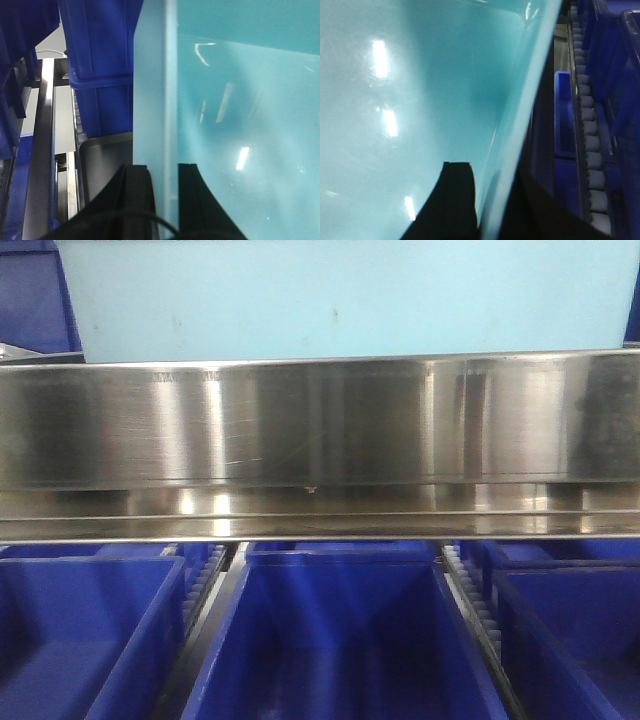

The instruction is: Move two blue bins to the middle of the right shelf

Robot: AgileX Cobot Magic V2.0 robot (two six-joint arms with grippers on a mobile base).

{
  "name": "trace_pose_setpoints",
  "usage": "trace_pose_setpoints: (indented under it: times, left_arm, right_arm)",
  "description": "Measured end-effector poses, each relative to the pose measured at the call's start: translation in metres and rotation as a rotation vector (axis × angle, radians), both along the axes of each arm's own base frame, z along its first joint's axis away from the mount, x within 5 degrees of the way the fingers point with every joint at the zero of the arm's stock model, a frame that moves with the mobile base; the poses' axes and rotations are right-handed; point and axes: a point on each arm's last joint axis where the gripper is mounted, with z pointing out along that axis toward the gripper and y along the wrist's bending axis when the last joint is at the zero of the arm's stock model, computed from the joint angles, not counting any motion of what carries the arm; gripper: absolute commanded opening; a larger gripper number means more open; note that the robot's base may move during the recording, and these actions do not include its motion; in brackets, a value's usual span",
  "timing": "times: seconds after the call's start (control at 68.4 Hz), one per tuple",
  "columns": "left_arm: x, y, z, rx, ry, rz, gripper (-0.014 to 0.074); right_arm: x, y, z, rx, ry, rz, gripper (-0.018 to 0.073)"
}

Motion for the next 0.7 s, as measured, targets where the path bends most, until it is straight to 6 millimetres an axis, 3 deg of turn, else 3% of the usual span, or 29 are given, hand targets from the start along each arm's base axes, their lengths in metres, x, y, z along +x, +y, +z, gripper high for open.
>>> trace_pose_setpoints:
  times: [0.701]
  left_arm:
    - [0.0,0.0,0.0,0.0,0.0,0.0,-0.0111]
  right_arm:
    - [0.0,0.0,0.0,0.0,0.0,0.0,-0.0153]
